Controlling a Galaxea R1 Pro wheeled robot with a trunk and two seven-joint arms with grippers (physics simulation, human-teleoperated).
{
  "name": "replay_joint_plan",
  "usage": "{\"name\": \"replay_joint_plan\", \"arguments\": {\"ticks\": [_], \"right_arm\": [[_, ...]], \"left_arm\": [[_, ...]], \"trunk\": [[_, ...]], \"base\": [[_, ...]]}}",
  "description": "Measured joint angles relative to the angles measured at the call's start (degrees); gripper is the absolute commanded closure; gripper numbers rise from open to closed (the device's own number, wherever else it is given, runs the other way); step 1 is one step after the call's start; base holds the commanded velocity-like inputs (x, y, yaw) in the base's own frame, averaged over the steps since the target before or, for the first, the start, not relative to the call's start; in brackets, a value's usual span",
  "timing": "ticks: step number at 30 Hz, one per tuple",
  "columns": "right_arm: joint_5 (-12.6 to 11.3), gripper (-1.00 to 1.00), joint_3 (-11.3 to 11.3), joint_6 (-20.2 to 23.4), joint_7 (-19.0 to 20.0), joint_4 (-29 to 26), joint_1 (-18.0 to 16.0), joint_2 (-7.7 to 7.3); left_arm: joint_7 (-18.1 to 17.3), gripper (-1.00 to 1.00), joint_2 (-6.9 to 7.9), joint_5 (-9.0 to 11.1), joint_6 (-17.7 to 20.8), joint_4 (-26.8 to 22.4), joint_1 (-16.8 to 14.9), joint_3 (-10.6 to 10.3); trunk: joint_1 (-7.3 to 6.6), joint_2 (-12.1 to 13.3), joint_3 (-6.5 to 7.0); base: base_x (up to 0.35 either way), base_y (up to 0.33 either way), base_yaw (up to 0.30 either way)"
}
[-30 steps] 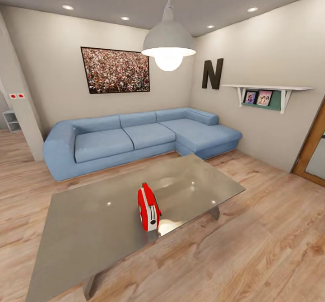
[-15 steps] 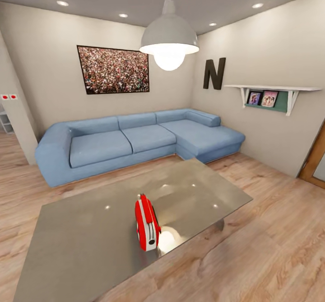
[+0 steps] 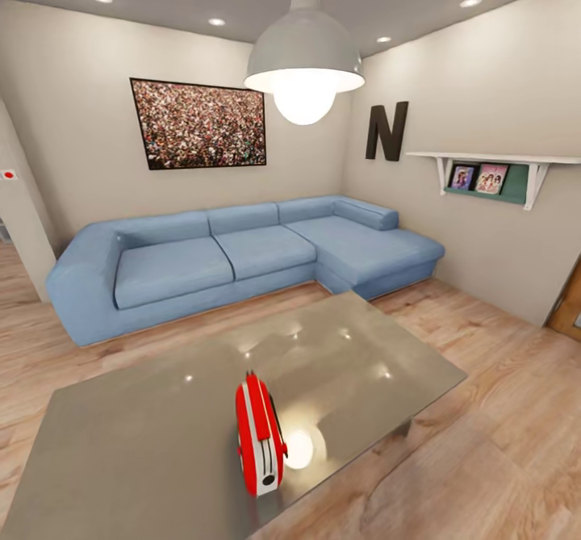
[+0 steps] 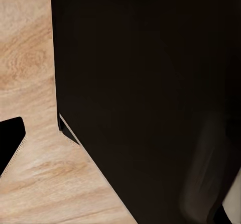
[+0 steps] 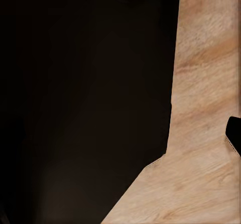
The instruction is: Turn on the radio receiver that's on the table in the living room.
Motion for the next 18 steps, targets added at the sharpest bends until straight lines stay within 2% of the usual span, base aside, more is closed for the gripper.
{"name": "replay_joint_plan", "arguments": {"ticks": [3, 6, 14, 18], "right_arm": [[0.0, -1.00, 0.0, 0.0, 0.1, 0.0, 0.0, -0.06], [-0.1, -1.00, 0.0, 0.0, 0.3, 0.0, 0.0, -0.08], [-0.1, -1.00, 0.2, 0.0, 0.4, 0.0, 0.0, -0.09], [-0.1, -1.00, 3.0, 0.0, 0.4, 0.0, 0.0, -0.04]], "left_arm": [[0.0, -1.00, -0.01, 0.0, -0.4, -0.1, 0.0, 0.0], [0.0, -1.00, -0.01, 0.0, -0.6, -0.1, 0.0, 0.0], [0.0, -1.00, -0.02, 0.0, -0.7, -0.1, 0.0, 0.2], [0.0, -1.00, -0.08, 0.0, -0.7, -0.1, 0.0, 0.2]], "trunk": [[0.00, 0.0, 0.00], [0.00, 0.0, 0.00], [0.00, 0.0, 0.00], [0.00, 0.0, 0.00]], "base": [[0.282, 0.000, 0.000], [0.113, 0.000, 0.085], [0.015, 0.000, 0.257], [0.000, 0.000, 0.283]]}}
